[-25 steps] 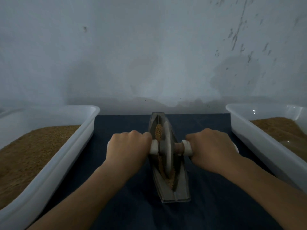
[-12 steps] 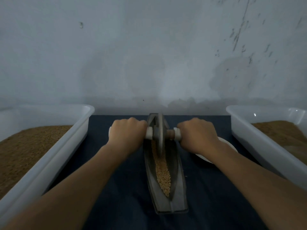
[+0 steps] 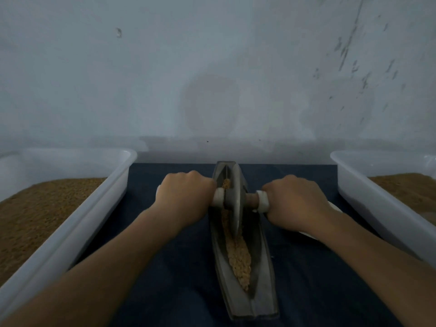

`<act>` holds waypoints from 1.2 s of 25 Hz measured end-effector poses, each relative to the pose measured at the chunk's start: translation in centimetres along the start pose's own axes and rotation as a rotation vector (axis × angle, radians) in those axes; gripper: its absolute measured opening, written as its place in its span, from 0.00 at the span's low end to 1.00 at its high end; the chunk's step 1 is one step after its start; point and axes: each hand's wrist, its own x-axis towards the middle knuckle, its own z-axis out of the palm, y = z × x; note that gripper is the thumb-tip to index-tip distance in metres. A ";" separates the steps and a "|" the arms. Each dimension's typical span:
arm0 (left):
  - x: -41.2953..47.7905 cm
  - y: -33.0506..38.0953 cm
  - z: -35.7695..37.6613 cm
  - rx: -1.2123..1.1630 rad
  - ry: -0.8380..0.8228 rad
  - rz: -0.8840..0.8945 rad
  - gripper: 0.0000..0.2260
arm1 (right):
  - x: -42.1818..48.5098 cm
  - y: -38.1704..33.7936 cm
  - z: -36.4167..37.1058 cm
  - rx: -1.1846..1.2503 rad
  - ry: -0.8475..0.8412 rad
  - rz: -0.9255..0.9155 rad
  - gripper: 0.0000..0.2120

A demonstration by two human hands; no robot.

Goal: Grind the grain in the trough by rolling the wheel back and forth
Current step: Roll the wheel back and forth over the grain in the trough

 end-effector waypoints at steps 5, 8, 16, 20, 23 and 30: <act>5.1 -1.4 1.5 0.032 0.010 -0.061 0.05 | 6.2 0.7 0.8 -0.008 0.030 0.009 0.06; 3.9 -1.1 1.7 -0.004 0.043 -0.083 0.02 | 5.3 0.4 0.2 -0.029 0.029 -0.008 0.06; -5.6 1.4 -1.3 -0.041 0.097 -0.048 0.17 | -4.5 -1.6 -3.3 -0.065 0.010 -0.062 0.06; -4.8 1.2 -0.7 -0.064 0.077 -0.032 0.12 | -4.4 -1.5 -3.3 -0.038 -0.035 -0.046 0.07; -2.0 0.5 0.2 -0.071 0.022 -0.036 0.06 | -1.6 -1.0 -2.1 -0.013 -0.069 -0.012 0.09; 4.5 -1.4 2.6 -0.059 0.009 -0.059 0.03 | 5.5 0.3 0.2 -0.004 0.012 -0.003 0.09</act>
